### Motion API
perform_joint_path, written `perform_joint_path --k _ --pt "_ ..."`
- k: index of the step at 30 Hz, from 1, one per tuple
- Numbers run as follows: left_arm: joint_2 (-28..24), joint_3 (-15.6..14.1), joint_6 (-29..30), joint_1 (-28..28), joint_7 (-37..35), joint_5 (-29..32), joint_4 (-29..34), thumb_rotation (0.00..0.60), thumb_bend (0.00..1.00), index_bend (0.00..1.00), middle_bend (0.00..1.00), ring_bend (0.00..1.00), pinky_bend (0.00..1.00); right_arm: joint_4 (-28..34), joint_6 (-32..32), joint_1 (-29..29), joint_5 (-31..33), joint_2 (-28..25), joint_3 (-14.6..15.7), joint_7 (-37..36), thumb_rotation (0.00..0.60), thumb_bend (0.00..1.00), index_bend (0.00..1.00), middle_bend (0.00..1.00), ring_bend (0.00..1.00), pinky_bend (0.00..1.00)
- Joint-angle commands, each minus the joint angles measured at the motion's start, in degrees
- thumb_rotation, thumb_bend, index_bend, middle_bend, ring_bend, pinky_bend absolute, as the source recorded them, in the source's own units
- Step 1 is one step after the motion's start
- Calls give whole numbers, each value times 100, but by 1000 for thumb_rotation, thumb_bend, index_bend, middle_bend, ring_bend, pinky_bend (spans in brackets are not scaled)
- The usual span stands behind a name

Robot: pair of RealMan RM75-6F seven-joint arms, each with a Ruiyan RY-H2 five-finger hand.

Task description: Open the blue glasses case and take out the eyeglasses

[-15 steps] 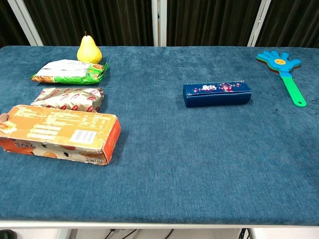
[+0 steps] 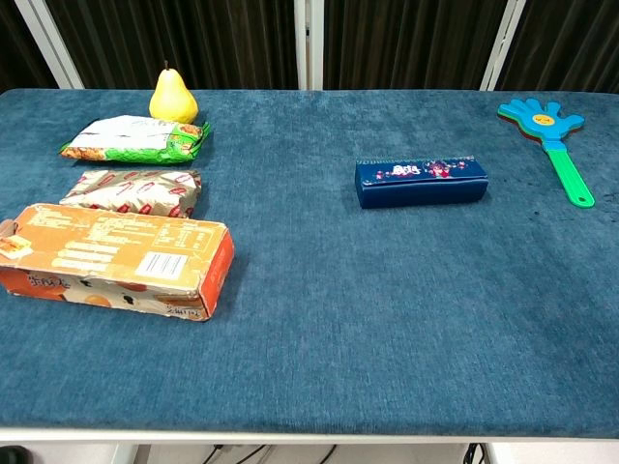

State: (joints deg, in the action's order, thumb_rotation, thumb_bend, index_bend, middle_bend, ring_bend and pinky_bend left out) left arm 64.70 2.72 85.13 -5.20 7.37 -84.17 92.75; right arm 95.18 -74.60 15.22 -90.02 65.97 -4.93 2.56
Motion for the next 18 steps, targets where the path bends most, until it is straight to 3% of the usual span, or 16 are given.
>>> perform_joint_path --k 1,8,18 --pt "0 0 -1 1 -11 1 -5 600 359 707 683 522 480 -3 1195 908 466 361 -419 225 600 308 32 184 0 14" --pt "-7 9 -28 -9 -26 24 -3 600 359 707 683 522 480 -427 2555 2000 1581 1056 -877 843 600 342 61 201 0 16" --pt "-21 8 -50 -13 -63 32 1 600 359 707 683 522 480 -1095 3172 2824 2772 1774 -903 1745 600 363 86 210 0 18"
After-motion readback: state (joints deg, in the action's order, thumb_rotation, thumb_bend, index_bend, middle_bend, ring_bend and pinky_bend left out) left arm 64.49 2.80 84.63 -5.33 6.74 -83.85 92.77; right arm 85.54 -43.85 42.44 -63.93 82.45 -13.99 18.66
